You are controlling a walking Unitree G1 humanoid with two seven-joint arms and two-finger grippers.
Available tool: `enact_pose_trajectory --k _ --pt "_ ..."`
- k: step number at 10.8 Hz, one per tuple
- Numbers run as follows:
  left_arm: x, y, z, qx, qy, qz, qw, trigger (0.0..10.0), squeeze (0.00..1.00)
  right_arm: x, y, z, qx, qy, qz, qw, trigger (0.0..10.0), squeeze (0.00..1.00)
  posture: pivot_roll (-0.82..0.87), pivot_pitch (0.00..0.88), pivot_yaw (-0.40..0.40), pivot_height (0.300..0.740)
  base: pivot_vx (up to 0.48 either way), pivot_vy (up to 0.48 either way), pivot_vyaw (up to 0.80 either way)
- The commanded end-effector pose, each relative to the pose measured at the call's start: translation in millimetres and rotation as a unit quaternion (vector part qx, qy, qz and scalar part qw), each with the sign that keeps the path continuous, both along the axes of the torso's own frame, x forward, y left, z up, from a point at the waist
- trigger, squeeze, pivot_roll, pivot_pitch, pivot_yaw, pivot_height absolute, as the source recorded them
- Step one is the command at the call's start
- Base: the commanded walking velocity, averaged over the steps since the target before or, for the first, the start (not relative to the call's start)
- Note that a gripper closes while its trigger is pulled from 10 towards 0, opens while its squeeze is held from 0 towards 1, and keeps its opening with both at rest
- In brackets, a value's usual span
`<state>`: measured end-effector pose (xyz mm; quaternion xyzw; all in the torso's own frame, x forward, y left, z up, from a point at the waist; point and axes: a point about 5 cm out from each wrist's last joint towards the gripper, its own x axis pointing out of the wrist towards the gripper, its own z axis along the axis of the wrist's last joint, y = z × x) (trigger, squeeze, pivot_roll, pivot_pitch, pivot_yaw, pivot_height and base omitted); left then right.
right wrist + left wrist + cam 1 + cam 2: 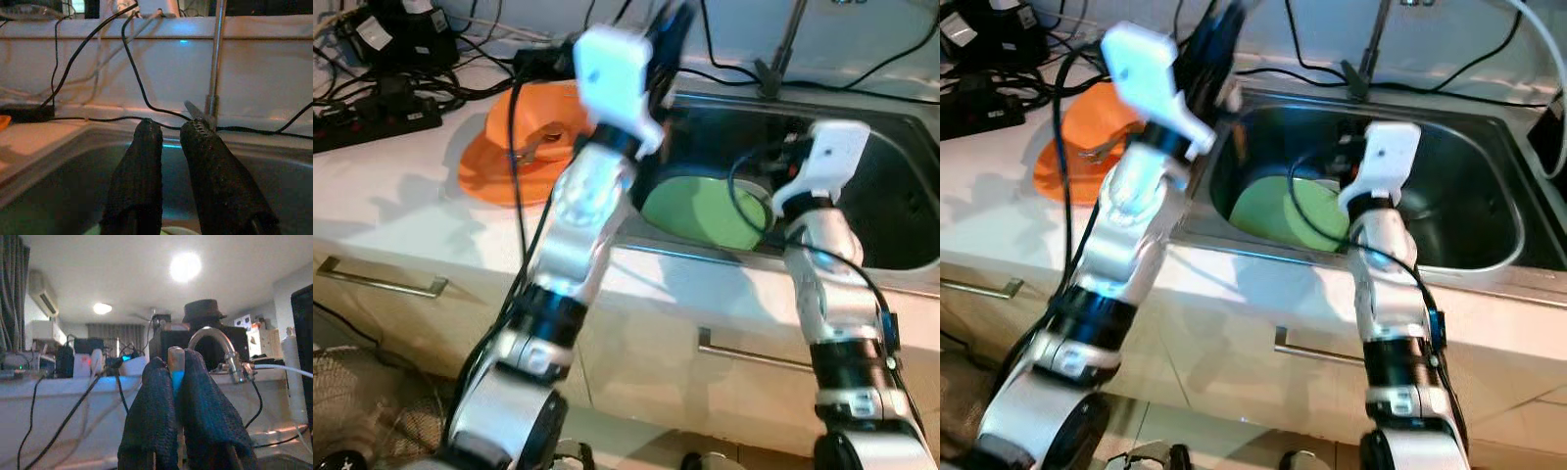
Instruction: Kitchen organization
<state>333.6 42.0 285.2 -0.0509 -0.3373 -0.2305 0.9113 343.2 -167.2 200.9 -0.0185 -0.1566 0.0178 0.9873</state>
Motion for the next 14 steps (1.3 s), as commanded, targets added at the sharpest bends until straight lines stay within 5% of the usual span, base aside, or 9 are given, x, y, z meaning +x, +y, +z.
enact_pose_trajectory --k 1,3,5,6,10,14 --pt "-4.5 4.2 3.3 -0.015 -0.003 -0.006 1.0 10.0 0.0 -4.1 -0.1 7.4 -0.036 -0.016 0.002 0.999 10.0 0.0 -0.03 0.0 0.017 0.74 0.0 0.0 0.0" --pt "-6.7 11.6 -2.8 -0.036 0.02 -0.014 0.999 10.0 0.0 -12.9 -4.2 13.3 -0.087 -0.026 0.002 0.996 10.0 0.0 -0.03 0.002 0.021 0.74 0.0 0.0 0.0" --pt "-7.9 12.1 -4.4 -0.056 0.038 -0.035 0.997 10.0 0.0 -21.5 16.3 4.0 -0.162 -0.016 0.06 0.985 10.0 0.01 -0.04 0.018 0.02 0.74 0.0 0.0 0.0" --pt "-9.7 11.4 -8.3 -0.073 0.052 -0.046 0.995 10.0 0.0 -24.7 24.5 -6.5 -0.181 0.005 0.081 0.98 10.0 1.0 -0.04 0.018 0.021 0.74 0.0 0.0 0.0" --pt "-12.6 6.0 -13.8 -0.08 0.071 -0.073 0.992 10.0 0.0 -26.3 46.4 -18.3 -0.205 0.025 0.115 0.972 10.0 1.0 -0.04 0.009 0.027 0.74 0.0 0.0 0.0" --pt "-12.7 5.9 -15.1 -0.077 0.079 -0.082 0.99 10.0 0.0 -28.6 40.5 -22.8 -0.217 0.037 0.107 0.97 10.0 1.0 -0.05 0.021 0.038 0.74 0.0 0.0 0.0"
